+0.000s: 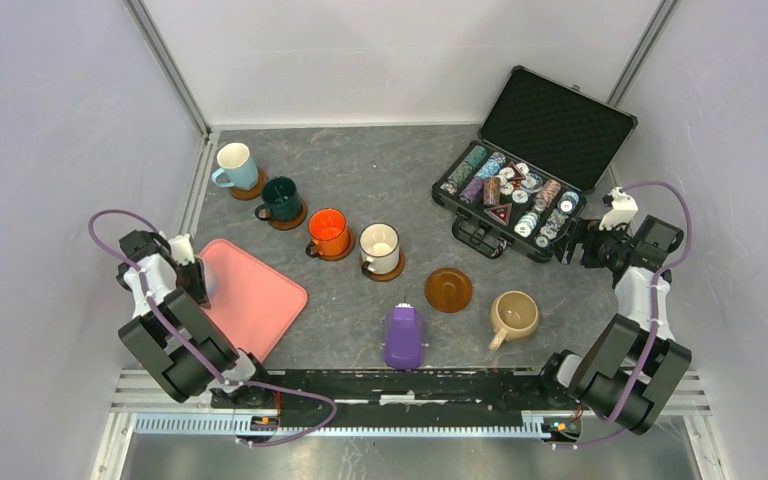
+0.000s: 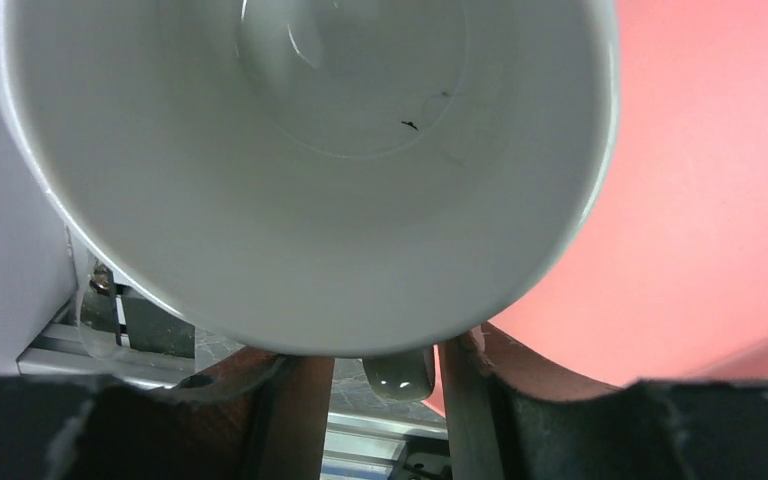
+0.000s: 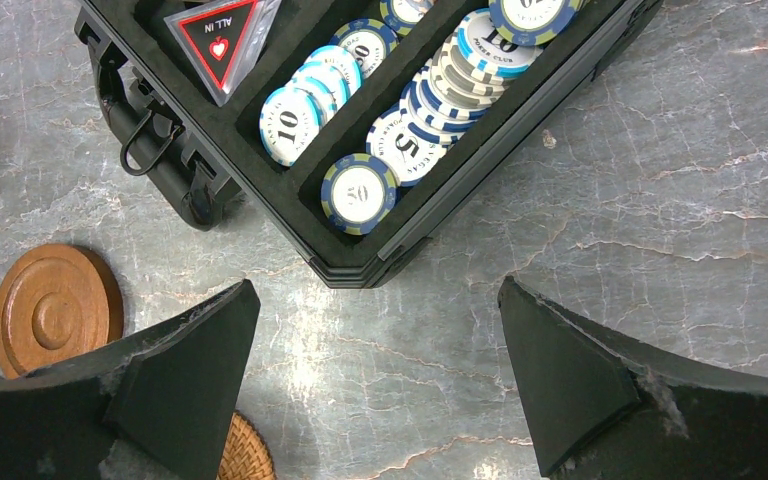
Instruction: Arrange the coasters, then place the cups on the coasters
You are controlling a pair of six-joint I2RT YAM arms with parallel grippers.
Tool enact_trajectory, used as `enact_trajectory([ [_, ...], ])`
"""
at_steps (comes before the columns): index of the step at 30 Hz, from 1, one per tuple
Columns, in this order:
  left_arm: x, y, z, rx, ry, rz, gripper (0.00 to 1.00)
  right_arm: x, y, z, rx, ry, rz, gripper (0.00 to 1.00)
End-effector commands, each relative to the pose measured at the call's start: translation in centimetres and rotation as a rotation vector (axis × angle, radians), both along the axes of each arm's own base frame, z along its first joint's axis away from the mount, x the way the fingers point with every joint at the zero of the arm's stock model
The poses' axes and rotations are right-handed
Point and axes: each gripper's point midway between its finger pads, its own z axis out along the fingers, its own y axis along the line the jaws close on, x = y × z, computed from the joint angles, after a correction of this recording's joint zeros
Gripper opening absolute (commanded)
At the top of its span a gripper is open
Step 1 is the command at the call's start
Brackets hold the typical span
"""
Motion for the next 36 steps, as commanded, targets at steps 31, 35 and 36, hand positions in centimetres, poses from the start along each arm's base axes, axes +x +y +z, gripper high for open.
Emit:
enact_trajectory([
  [31,8.7,-9.1,22.4,0.030,-0.626,-0.395,0.02,0.4,0.0,0.7,-0.004,-0.028,0.021,0.98],
  [35,11.4,-15.0,26.1,-0.054,-0.675,-0.483,0.02,0.4,0.0,0.8,-0.011,-0.034,0.020,0.98],
  [36,12.0,-16.4,27.1,-0.084,-0.688,-0.486,0.02,0.3,0.0,0.7,-0.010,-0.032,0.020,0.98],
])
